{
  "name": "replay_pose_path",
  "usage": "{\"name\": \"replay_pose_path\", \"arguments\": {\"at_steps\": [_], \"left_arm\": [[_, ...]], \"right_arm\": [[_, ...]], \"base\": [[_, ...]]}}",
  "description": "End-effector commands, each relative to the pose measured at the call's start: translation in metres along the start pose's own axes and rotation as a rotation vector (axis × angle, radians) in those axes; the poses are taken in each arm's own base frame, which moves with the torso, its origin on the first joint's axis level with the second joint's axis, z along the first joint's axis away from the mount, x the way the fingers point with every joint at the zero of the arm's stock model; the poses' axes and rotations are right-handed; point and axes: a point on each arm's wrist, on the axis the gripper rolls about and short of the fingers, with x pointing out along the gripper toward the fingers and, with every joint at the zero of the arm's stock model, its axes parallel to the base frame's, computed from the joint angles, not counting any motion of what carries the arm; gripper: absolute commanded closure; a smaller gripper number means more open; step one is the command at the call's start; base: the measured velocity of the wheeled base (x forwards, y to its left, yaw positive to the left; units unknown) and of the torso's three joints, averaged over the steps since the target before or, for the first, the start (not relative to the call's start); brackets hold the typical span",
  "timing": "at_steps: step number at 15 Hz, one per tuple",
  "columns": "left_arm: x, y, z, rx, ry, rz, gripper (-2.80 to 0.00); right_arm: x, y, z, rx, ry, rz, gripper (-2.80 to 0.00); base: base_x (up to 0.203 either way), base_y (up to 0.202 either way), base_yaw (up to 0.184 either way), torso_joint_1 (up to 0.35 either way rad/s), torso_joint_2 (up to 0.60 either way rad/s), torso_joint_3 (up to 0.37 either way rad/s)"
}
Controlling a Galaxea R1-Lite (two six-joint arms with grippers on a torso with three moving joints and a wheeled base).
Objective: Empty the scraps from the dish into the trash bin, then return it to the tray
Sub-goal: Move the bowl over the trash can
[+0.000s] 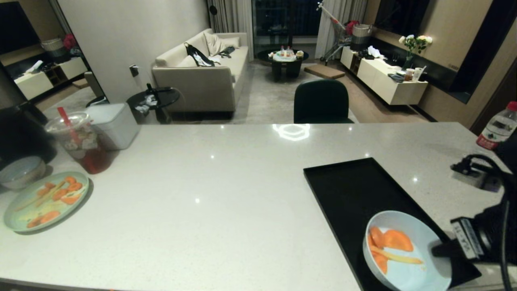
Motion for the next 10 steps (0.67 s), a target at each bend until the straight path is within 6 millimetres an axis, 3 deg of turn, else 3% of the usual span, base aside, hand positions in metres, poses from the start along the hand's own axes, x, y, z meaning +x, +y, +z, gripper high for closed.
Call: {"name": "replay_pose_path", "arguments": {"at_steps": [1, 4, 10], "left_arm": [[0.000, 0.000, 0.000, -0.001, 0.000, 0.000, 0.00], [0.000, 0.000, 0.000, -0.001, -0.001, 0.000, 0.00], [0.000, 0.000, 0.000, -0.002, 0.001, 0.000, 0.00]], "right_arm": [[-0.020, -0.007, -0.028, -0.007, -0.030, 0.018, 0.00], [-0.019, -0.020, -0.056, 0.002, 0.007, -0.022, 0.00], [-0.014, -0.025, -0.066, 0.032, 0.026, -0.033, 0.00]], "base": [[0.000, 0.000, 0.000, 0.000, 0.00, 0.000], [0.000, 0.000, 0.000, 0.000, 0.00, 0.000], [0.000, 0.000, 0.000, 0.000, 0.00, 0.000]]}}
